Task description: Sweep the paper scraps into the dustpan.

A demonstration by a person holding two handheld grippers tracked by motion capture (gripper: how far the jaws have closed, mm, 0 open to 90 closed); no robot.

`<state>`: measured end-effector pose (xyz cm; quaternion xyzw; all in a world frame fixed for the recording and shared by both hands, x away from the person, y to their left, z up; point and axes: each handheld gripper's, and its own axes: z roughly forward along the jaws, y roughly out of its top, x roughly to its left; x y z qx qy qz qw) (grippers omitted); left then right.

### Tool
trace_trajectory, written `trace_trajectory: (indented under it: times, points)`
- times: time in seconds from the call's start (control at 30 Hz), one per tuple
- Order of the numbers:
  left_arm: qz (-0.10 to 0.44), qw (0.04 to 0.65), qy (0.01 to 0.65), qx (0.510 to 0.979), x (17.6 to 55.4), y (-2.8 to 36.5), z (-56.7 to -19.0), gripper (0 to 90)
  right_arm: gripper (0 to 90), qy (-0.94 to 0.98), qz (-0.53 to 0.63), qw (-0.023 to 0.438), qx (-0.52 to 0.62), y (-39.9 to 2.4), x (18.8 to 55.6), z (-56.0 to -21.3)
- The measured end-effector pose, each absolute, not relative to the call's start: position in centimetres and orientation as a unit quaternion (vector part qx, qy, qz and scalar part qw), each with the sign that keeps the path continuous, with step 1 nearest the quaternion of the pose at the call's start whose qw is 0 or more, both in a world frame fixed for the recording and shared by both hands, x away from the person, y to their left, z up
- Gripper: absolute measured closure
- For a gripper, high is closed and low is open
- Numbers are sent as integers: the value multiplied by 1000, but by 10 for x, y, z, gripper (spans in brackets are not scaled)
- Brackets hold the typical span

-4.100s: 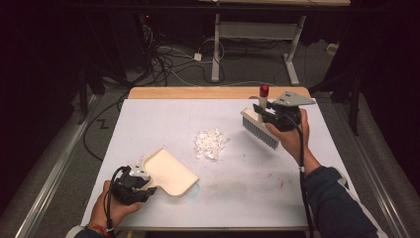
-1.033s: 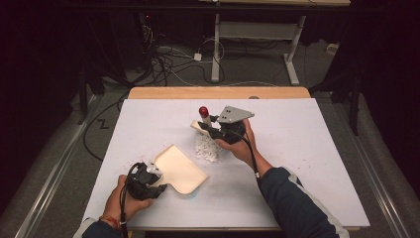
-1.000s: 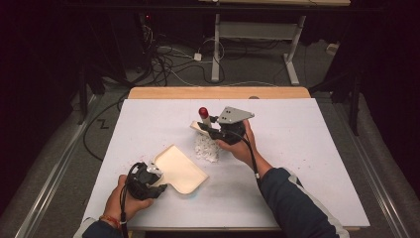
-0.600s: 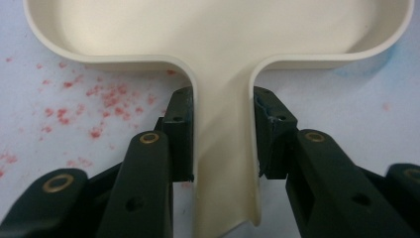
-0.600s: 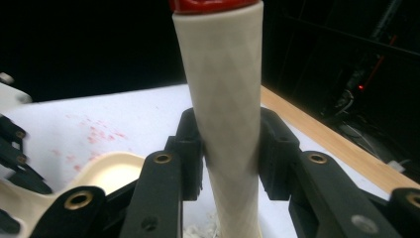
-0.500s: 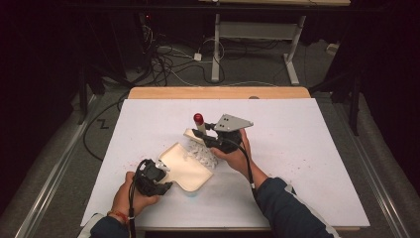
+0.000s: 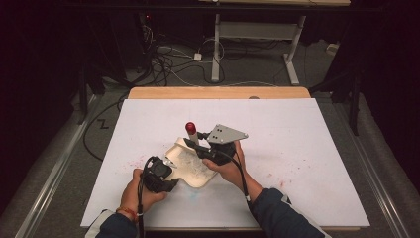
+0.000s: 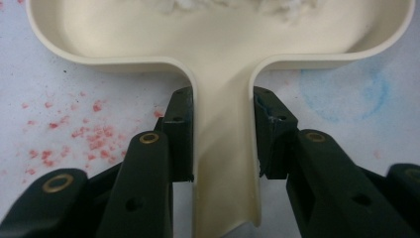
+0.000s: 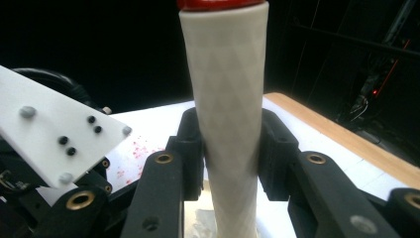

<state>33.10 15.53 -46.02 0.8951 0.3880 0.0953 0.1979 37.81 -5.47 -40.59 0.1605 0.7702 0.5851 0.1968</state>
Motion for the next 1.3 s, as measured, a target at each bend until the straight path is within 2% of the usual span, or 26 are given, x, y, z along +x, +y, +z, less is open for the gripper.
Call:
trace_trajectory:
  times: [0.17,0.2,0.8,0.97,1.3]
  points:
    - [95,203,391,893,332,155,-460,635,703,767,595,186,155,-53,373,-400]
    - [94,203,390,893,332,155,-460,636,703,773,582,203,152,-51,370,-397]
    - [96,206,392,891,331,163,-461,636,703,739,595,245,201,-87,383,-374]
    - [102,209,393,890,329,166,-457,636,703,740,592,240,213,-95,387,-374]
    - [93,206,396,890,328,185,-455,637,703,759,550,275,212,-82,412,-385]
